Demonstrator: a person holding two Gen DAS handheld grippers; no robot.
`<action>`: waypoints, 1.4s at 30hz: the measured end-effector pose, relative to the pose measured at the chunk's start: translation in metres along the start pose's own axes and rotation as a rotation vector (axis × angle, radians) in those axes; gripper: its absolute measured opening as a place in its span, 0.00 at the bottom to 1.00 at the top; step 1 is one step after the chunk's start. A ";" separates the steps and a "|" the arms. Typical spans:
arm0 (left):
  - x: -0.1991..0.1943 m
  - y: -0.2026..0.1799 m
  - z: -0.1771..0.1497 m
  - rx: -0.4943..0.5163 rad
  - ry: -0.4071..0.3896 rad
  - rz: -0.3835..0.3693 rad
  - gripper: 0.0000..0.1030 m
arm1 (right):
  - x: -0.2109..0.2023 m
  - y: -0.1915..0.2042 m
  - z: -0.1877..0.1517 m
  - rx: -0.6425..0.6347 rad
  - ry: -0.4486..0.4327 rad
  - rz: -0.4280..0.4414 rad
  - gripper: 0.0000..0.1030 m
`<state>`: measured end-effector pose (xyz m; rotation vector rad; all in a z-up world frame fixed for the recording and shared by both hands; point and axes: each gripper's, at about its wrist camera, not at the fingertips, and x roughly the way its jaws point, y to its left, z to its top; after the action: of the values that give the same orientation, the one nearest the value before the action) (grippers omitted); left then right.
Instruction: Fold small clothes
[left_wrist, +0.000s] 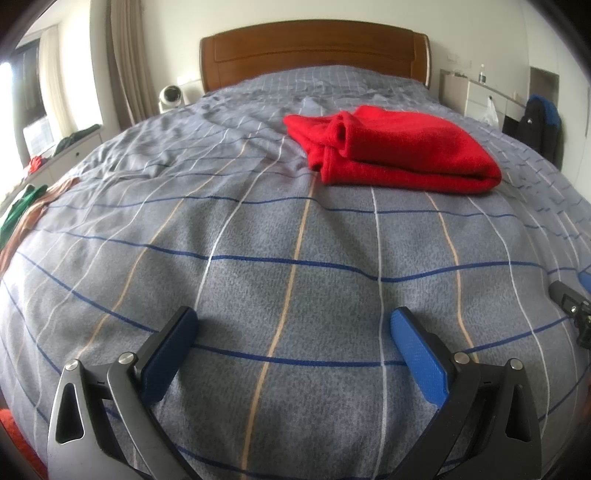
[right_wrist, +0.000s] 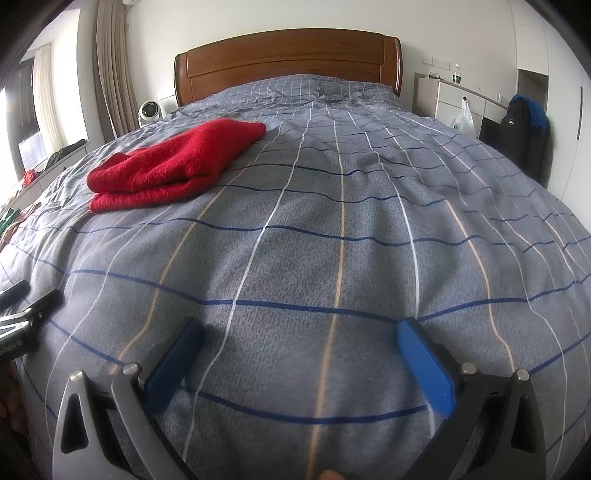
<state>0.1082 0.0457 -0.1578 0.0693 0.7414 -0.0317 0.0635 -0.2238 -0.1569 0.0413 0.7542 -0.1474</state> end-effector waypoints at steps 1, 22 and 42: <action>0.000 0.000 0.000 0.001 0.006 0.001 1.00 | 0.000 0.000 0.001 0.002 0.003 0.002 1.00; 0.003 0.012 0.010 -0.024 0.160 -0.103 1.00 | 0.005 -0.002 0.001 0.014 0.052 0.018 1.00; -0.001 0.010 0.006 -0.015 0.135 -0.083 1.00 | 0.006 0.001 -0.001 -0.001 0.060 0.008 1.00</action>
<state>0.1121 0.0557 -0.1516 0.0268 0.8795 -0.1014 0.0673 -0.2239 -0.1614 0.0478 0.8140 -0.1386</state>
